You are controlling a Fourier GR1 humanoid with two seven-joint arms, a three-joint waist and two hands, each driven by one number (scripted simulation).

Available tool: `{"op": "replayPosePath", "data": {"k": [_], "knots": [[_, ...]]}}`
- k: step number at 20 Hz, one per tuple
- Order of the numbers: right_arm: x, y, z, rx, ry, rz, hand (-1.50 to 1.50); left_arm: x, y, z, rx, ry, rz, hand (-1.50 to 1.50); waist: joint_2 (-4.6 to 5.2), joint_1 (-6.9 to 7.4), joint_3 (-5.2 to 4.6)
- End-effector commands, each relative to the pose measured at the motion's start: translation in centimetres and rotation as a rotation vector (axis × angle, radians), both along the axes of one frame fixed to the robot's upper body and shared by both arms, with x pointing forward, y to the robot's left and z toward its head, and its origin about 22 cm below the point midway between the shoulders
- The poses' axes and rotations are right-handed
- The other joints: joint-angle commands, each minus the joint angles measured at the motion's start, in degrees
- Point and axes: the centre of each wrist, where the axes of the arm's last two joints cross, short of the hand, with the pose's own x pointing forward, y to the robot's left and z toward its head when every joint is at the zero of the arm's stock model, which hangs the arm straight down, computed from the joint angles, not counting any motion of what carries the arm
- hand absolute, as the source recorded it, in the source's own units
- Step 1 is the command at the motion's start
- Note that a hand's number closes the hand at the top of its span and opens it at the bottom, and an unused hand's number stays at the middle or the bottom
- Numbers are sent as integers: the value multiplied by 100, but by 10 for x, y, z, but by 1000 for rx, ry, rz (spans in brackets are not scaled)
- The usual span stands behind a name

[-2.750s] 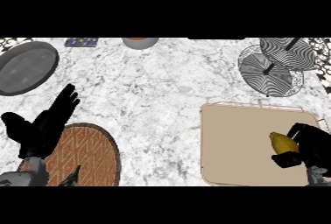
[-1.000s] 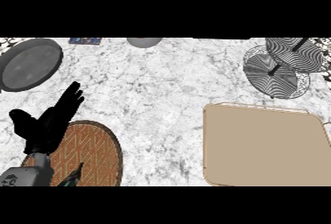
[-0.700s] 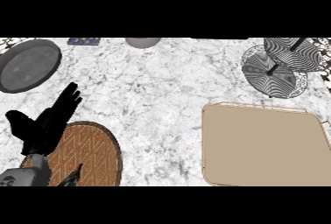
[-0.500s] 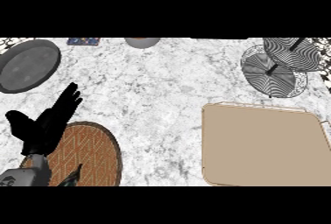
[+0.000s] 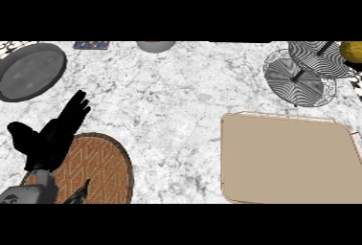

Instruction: Pick the lemon from the tray and place it in the tiered basket

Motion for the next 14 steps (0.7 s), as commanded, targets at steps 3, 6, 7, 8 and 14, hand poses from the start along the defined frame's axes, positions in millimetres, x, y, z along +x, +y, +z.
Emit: {"op": "replayPosePath", "data": {"k": [3,6,7,8,14], "knots": [[14,27,-23,-17,-29,-21,150,-6,-5,10,0,-18,3,0,-5,-2,0],[21,31,-21,-9,-70,-54,150,10,-22,-4,-9,7,2,0,45,59,4],[17,23,-27,-29,-64,-54,150,10,-3,13,7,7,-19,0,46,85,6],[11,14,-14,-26,-135,-56,150,10,-1,-2,-5,-5,-1,0,7,-33,-1],[25,47,-51,123,-149,-76,-150,6,-3,0,3,-4,-5,0,46,80,5]]}}
